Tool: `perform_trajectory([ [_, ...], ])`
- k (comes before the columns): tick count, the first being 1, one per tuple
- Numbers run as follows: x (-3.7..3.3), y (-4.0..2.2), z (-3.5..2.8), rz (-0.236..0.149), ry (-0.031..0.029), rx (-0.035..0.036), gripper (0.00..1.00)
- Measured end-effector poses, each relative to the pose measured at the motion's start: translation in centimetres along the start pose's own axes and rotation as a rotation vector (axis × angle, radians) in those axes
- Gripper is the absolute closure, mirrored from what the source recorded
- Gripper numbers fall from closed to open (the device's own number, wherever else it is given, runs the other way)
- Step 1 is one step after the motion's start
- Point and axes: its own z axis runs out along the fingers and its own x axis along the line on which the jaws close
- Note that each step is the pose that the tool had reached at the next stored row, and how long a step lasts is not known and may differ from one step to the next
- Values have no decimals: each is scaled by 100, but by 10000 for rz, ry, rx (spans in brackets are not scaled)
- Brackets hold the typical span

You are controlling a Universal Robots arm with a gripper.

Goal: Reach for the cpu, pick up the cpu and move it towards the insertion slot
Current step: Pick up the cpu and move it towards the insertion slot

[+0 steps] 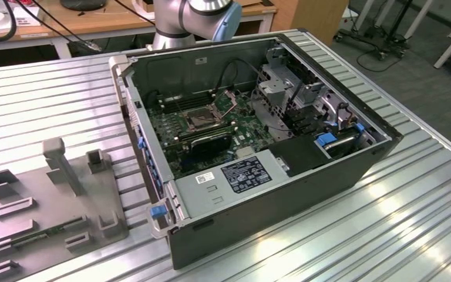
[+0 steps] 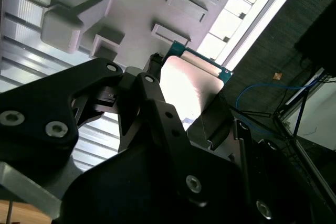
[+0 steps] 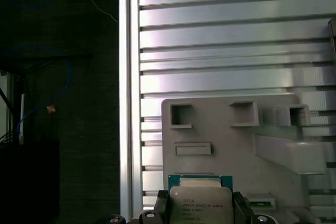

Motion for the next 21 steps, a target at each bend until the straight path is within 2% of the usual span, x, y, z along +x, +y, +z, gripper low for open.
perform_trajectory([
  [5,-56,1,1,-2,-1,-1,45],
  [12,-68,3,-8,0,1,4,45],
  [17,-73,6,-53,0,12,4,45],
  [21,-73,11,-126,0,15,4,45],
])
